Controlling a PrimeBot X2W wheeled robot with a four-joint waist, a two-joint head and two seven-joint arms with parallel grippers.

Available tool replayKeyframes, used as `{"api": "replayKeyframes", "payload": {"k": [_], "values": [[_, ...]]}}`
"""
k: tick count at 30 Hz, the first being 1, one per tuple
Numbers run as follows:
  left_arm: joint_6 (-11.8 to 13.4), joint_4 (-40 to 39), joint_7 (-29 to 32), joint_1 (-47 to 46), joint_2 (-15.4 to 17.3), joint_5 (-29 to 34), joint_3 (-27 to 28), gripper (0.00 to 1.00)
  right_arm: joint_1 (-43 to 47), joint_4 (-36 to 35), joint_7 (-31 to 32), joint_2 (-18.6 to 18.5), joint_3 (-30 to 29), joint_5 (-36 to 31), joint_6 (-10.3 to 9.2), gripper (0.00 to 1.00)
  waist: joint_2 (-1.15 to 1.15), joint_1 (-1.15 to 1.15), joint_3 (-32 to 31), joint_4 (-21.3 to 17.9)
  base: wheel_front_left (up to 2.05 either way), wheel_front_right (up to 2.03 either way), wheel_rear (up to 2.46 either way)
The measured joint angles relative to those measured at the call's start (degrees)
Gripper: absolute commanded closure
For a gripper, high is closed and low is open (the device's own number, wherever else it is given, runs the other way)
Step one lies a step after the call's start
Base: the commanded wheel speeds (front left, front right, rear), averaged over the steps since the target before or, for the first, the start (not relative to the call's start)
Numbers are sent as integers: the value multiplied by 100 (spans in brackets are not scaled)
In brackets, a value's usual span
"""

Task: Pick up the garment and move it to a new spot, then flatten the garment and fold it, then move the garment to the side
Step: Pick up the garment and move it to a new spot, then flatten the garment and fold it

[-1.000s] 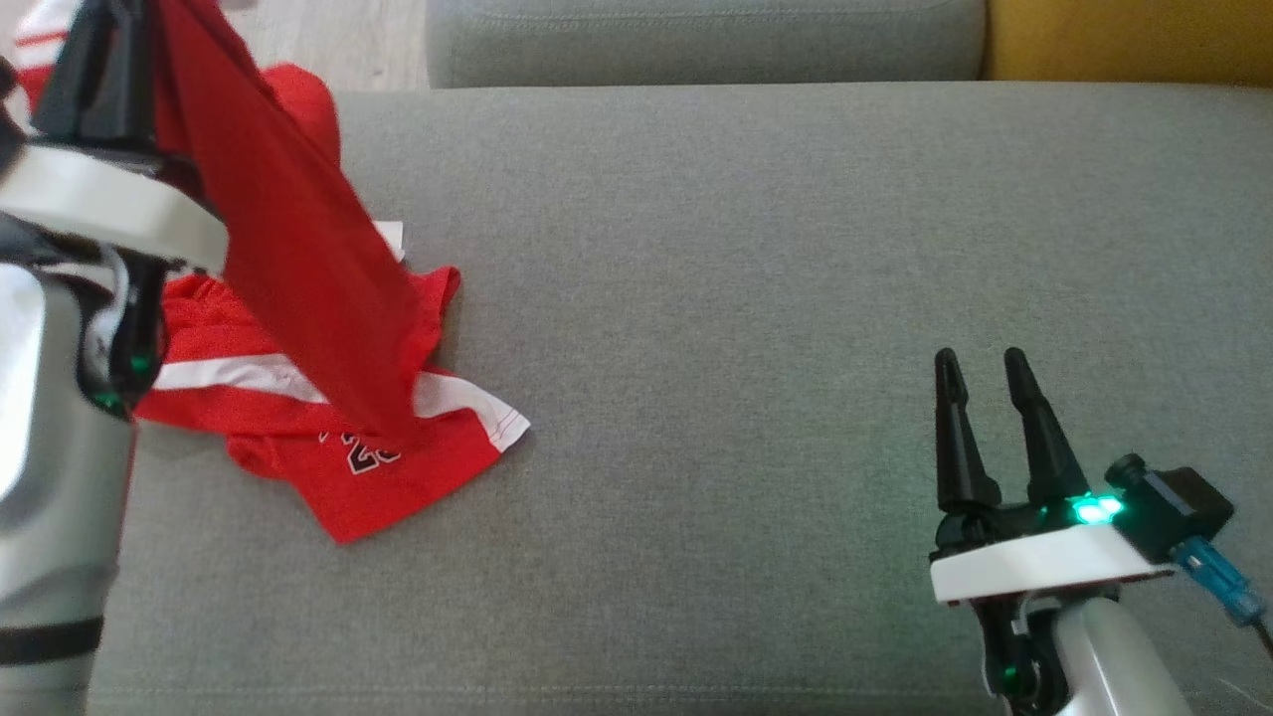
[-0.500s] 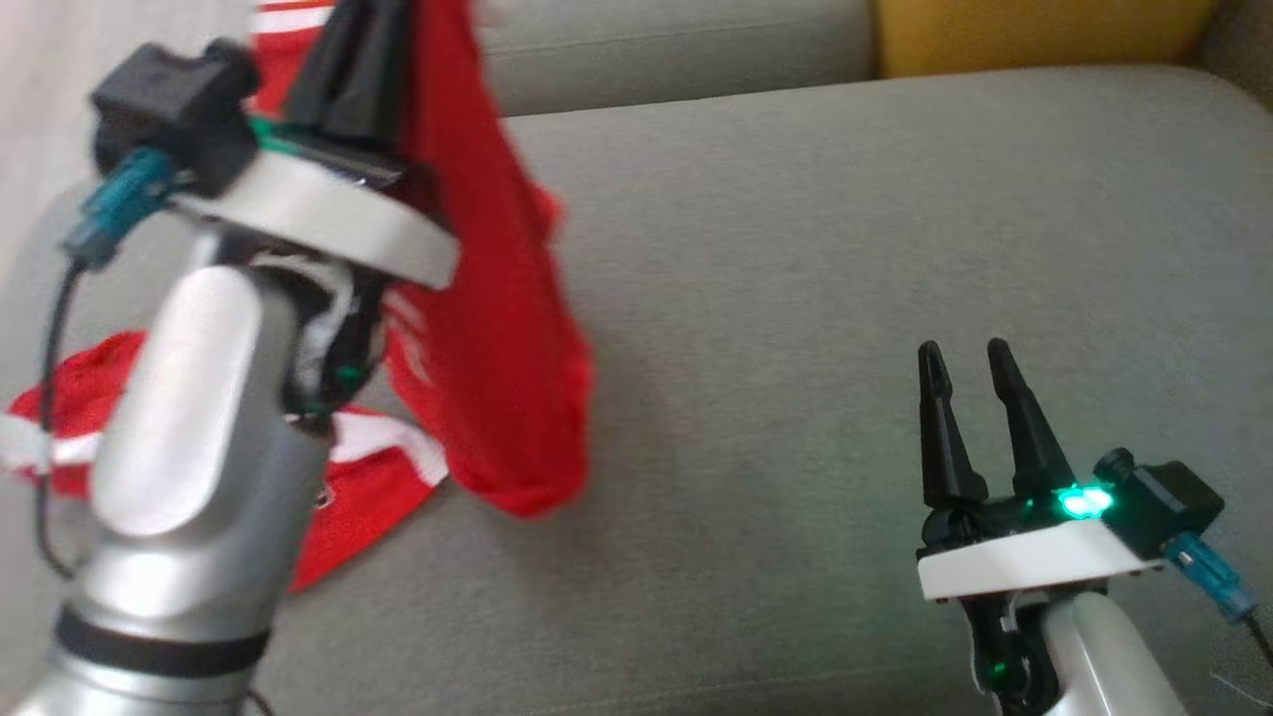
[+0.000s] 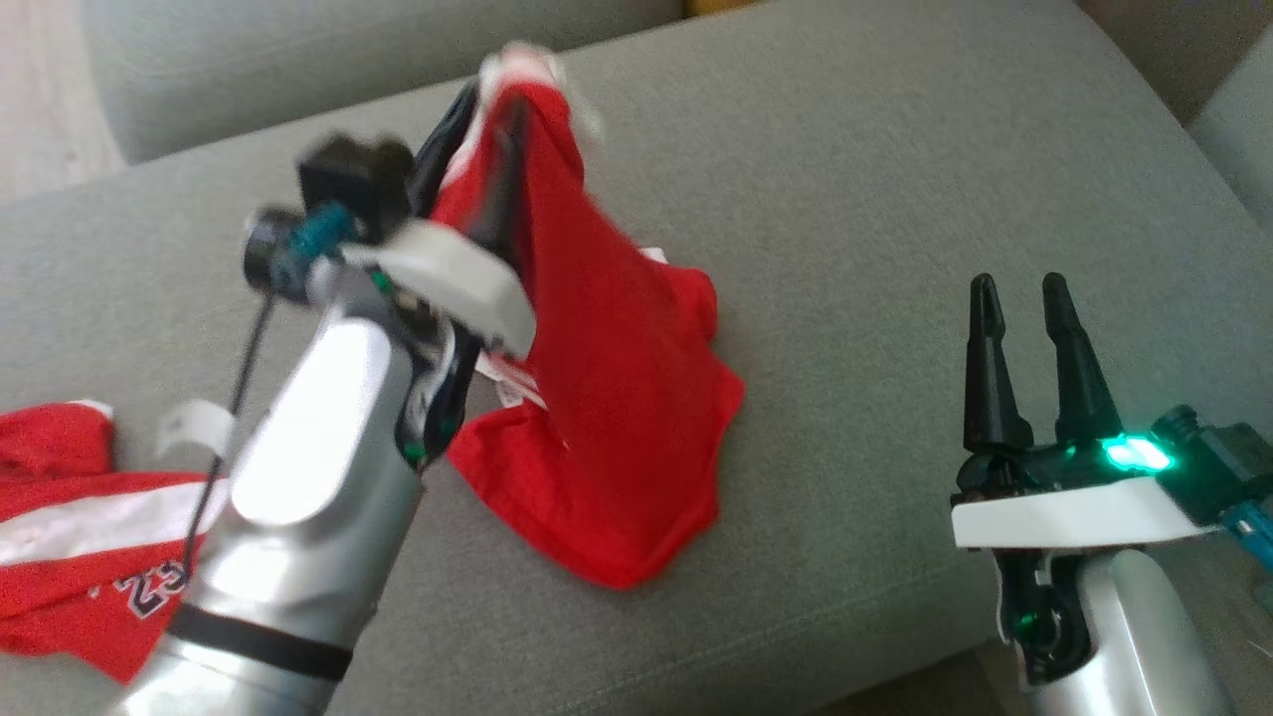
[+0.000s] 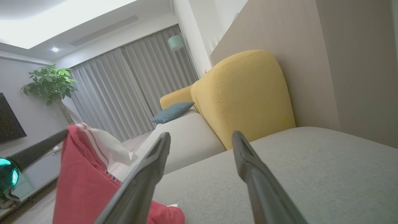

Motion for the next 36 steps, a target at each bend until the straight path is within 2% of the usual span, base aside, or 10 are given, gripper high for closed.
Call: {"api": "replayKeyframes", "payload": {"k": [5,10,16,19,23,30,36], "values": [[-63,754,-336,133,2,70,-78,0,3,-4,-1,0,-75,-2,0,0,0,0,177,-74,0,0,0],[-64,775,-581,131,40,33,179,0,15,16,-1,1,-133,-87,0,0,0,0,149,217,0,0,0],[-53,-15,-634,413,332,183,492,0,57,126,-8,0,-218,-301,0,0,0,0,25,732,0,0,0],[-51,-480,-675,979,487,342,628,0,79,205,-8,0,-240,-411,0,0,0,0,-58,1012,0,0,0],[47,-981,-675,2013,523,453,820,0,243,383,-9,2,-254,-541,0,0,0,0,-205,1348,0,0,0],[96,-1514,-673,3358,219,576,1174,0,529,724,-8,3,-313,-633,0,0,0,0,-478,1759,0,0,0],[-70,-1641,-673,3455,36,788,1336,0,522,811,-8,3,-305,-683,0,0,0,0,-544,1928,0,0,0]]}}
